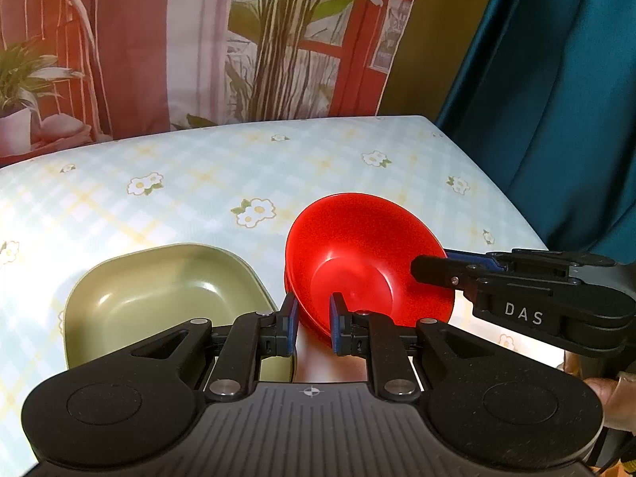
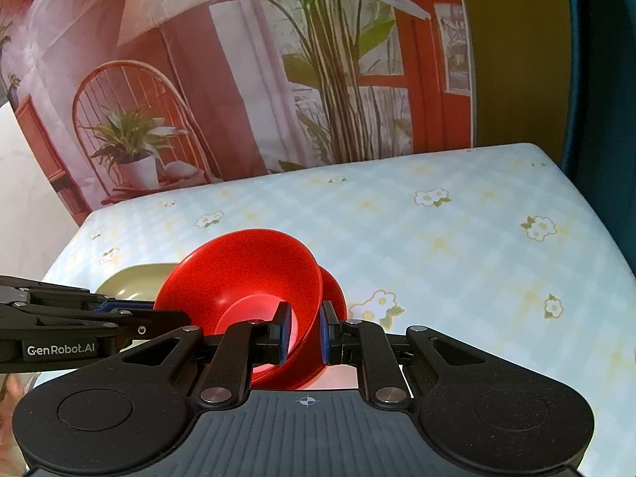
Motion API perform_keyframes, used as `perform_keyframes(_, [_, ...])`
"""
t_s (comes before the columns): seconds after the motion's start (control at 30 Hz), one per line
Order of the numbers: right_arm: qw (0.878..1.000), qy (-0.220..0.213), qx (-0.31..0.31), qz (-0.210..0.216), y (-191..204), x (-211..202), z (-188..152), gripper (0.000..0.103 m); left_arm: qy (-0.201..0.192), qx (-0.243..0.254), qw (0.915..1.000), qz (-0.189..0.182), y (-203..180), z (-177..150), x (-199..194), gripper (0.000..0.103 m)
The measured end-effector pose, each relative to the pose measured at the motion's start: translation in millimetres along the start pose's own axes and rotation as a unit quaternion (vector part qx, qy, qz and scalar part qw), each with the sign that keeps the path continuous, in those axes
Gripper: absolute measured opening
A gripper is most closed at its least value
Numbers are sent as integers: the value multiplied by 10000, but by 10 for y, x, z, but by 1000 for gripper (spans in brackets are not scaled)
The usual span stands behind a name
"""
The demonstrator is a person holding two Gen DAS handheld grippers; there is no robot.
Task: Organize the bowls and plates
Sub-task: 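Lift the red bowl and lower it into the nested red bowls, then open the left gripper to release the bowl onto the nested bowls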
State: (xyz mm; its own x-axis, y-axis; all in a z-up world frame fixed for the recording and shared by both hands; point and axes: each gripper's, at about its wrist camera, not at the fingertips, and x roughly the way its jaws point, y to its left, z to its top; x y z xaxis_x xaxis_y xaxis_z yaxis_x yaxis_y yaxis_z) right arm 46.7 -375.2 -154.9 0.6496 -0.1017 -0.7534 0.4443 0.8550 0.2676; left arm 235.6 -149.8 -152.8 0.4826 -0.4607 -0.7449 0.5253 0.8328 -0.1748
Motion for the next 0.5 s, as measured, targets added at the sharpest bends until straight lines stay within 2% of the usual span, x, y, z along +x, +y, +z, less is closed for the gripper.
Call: perform_keyframes(0.5, [10000, 34, 90, -3, -74, 32, -21, 15, 111, 43, 9999, -37, -43, 46, 117, 18])
